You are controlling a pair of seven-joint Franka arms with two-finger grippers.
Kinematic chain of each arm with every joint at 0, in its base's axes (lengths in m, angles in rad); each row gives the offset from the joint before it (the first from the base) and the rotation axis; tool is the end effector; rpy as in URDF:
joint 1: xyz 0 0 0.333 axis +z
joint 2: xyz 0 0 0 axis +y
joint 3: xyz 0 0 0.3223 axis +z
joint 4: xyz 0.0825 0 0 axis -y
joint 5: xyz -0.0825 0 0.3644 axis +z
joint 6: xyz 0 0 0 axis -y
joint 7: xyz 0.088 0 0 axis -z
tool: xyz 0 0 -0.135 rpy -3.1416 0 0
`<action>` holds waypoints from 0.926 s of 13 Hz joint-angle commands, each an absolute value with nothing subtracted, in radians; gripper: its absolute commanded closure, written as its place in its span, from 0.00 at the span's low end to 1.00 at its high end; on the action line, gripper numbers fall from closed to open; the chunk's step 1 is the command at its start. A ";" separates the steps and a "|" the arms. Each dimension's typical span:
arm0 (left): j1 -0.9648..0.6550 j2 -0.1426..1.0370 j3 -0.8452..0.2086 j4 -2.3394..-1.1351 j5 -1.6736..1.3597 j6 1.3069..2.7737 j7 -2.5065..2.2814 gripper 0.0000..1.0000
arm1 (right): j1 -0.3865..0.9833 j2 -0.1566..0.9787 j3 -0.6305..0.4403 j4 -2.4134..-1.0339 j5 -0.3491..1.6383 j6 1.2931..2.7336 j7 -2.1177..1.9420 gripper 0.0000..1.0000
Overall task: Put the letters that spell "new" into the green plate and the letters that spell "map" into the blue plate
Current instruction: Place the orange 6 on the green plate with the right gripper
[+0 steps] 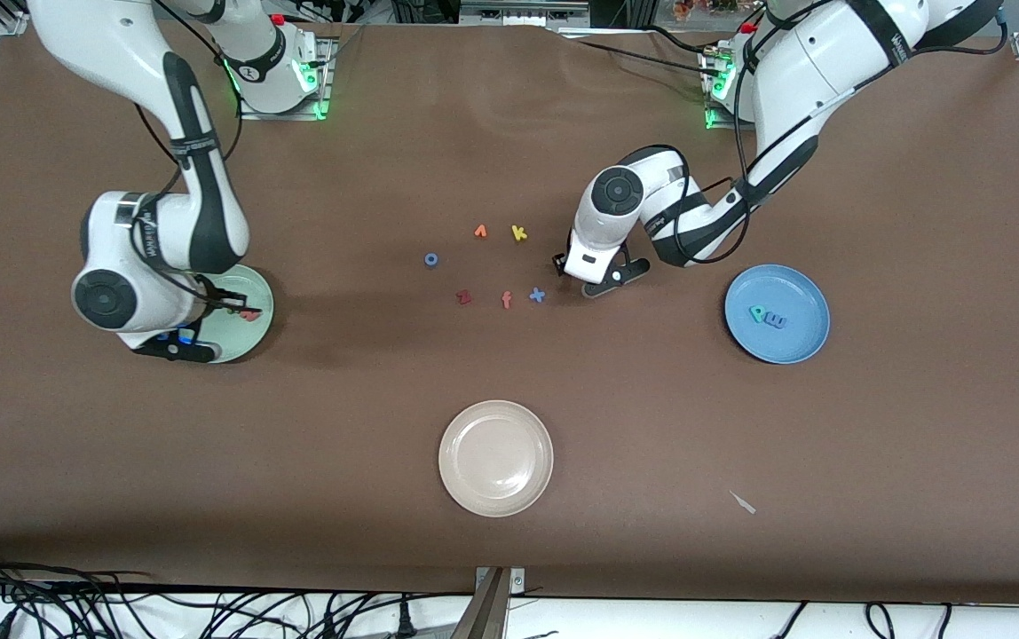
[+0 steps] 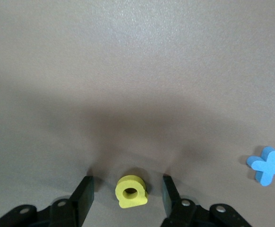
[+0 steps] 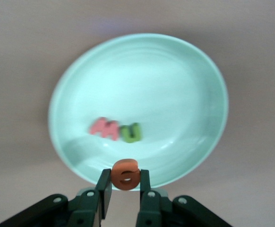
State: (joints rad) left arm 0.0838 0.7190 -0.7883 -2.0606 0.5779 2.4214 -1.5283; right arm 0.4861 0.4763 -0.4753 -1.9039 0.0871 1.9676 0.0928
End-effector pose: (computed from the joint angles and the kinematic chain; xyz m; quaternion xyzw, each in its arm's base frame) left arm 0.4302 -0.3639 0.1594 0.9703 0.2295 -0.0756 0.0049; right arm 0.5635 0.0208 0.2423 0.9798 -0.0604 -0.1729 0.0806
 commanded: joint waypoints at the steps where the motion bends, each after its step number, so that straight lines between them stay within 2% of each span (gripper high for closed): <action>1: 0.072 0.738 -0.788 -2.054 0.591 2.419 -1.554 0.41 | 0.472 0.472 -0.476 -1.905 0.089 1.953 0.078 0.00; 4: 0.064 0.747 -0.787 -2.052 0.581 2.419 -1.560 0.44 | 0.476 0.472 -0.476 -1.824 0.092 1.861 0.078 0.00; 8: 0.061 0.753 -0.787 -2.052 0.581 2.415 -1.563 0.59 | 0.483 0.450 -0.468 -1.790 0.091 1.796 0.060 0.00; 10: 0.061 0.758 -0.787 -2.052 0.581 2.413 -1.563 0.66 | 0.503 0.388 -0.466 -1.792 0.083 1.735 0.057 0.00; 12: 0.061 0.759 -0.787 -2.051 0.581 2.411 -1.562 0.69 | 0.525 0.318 -0.466 -1.793 0.075 1.634 0.063 0.00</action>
State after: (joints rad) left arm 0.0767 0.7178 -0.7960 -2.0578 0.5774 2.4133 -1.5473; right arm 0.5083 0.4060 -0.4701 -1.7809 0.0875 1.7159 0.0691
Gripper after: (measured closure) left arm 0.665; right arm 0.000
